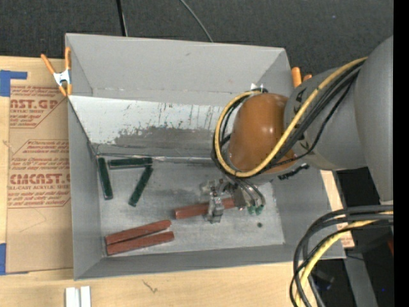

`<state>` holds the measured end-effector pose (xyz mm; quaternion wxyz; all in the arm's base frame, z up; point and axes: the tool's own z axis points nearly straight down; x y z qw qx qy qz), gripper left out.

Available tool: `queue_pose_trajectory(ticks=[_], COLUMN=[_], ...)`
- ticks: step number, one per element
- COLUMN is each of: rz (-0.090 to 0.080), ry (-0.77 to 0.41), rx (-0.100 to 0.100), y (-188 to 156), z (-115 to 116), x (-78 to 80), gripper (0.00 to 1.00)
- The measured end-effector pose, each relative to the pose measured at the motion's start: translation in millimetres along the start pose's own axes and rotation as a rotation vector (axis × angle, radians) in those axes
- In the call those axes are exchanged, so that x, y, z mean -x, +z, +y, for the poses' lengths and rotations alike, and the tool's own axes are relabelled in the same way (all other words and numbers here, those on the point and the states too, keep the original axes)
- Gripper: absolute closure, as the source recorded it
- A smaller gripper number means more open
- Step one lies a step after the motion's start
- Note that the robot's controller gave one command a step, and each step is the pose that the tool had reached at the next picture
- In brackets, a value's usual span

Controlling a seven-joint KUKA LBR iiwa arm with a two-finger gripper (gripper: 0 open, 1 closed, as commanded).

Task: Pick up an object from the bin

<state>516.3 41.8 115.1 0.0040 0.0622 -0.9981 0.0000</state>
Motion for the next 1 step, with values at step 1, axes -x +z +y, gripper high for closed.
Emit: queue_pose_trajectory(ticks=[1], rz=[-0.016], ry=[-0.285], rx=[-0.004], y=[-183.6], z=[-26.6], x=[3.1], gripper=[1.00])
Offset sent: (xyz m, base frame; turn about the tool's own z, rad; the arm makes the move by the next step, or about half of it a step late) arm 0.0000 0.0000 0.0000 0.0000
